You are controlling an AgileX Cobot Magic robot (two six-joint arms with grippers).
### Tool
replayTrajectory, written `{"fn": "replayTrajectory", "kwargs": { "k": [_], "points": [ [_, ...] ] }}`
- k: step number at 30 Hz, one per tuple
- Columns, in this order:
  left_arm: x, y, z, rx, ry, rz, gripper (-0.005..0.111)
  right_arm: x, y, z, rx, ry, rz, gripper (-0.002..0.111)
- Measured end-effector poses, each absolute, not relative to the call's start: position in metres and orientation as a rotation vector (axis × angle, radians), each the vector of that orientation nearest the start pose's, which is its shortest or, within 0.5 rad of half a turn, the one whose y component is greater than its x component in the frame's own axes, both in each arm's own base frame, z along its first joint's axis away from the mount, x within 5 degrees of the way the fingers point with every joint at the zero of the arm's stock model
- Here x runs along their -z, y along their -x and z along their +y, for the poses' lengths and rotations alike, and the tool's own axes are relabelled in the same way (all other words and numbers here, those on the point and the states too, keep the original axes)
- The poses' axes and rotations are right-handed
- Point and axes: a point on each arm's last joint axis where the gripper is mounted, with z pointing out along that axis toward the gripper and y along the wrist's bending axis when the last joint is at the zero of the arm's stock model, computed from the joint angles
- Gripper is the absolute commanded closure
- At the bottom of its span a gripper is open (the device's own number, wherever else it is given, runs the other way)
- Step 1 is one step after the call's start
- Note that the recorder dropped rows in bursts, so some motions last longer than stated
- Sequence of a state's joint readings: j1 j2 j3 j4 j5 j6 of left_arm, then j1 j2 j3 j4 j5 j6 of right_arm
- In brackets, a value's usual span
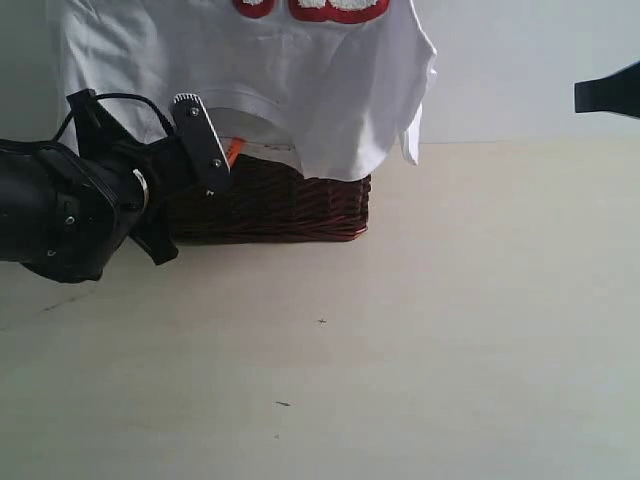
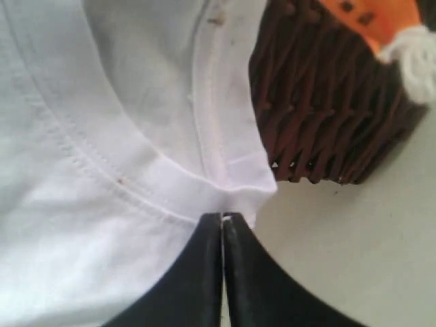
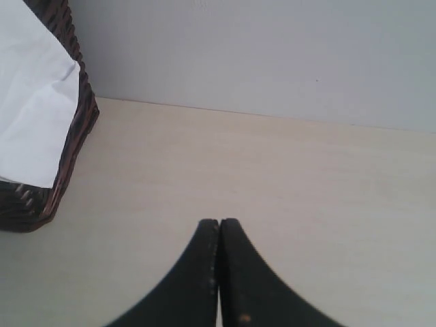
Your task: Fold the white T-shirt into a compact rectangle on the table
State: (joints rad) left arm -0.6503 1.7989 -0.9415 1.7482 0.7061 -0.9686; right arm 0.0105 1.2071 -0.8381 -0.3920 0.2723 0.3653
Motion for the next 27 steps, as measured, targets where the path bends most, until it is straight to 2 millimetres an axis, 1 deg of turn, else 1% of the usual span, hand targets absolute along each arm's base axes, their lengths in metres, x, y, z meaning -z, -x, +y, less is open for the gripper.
{"fn": "replayTrajectory", "kwargs": {
  "k": [5,7,14,16,18,19,20,21,24,25,27],
  "points": [
    [-0.191,-0.316,-0.168,-0.862,-1.15,1.818,0.107,-0.306,-0.261,-0.007,0.11,-0.036,2.104,0.108],
    [-0.199,-0.315,-0.168,-0.842,-1.144,1.805,0.107,-0.306,-0.261,-0.007,0.11,-0.036,2.104,0.108],
    [-0.25,-0.298,-0.167,-0.709,-1.078,1.712,0.107,-0.306,-0.261,-0.007,0.11,-0.036,2.104,0.108],
    [-0.264,-0.292,-0.165,-0.674,-1.069,1.691,0.105,-0.306,-0.261,-0.007,0.11,-0.036,2.104,0.108],
    [-0.268,-0.286,-0.164,-0.647,-1.118,1.673,0.096,-0.306,-0.261,-0.007,0.11,-0.036,2.104,0.108],
    [-0.265,-0.284,-0.164,-0.647,-1.159,1.669,0.091,-0.306,-0.261,-0.007,0.11,-0.036,2.104,0.108],
    [-0.261,-0.281,-0.163,-0.652,-1.194,1.668,0.083,-0.306,-0.261,-0.007,0.11,-0.036,2.104,0.108],
    [-0.254,-0.279,-0.162,-0.664,-1.247,1.663,0.074,-0.306,-0.261,-0.007,0.11,-0.037,2.104,0.108],
    [-0.234,-0.271,-0.155,-0.722,-1.4,1.648,0.04,-0.306,-0.26,-0.007,0.112,-0.038,2.107,0.108],
    [-0.228,-0.269,-0.152,-0.745,-1.443,1.639,0.033,-0.306,-0.26,-0.007,0.112,-0.038,2.107,0.108],
    [-0.218,-0.267,-0.143,-0.782,-1.494,1.635,0.031,-0.306,-0.26,-0.007,0.111,-0.037,2.106,0.108]
  ]
}}
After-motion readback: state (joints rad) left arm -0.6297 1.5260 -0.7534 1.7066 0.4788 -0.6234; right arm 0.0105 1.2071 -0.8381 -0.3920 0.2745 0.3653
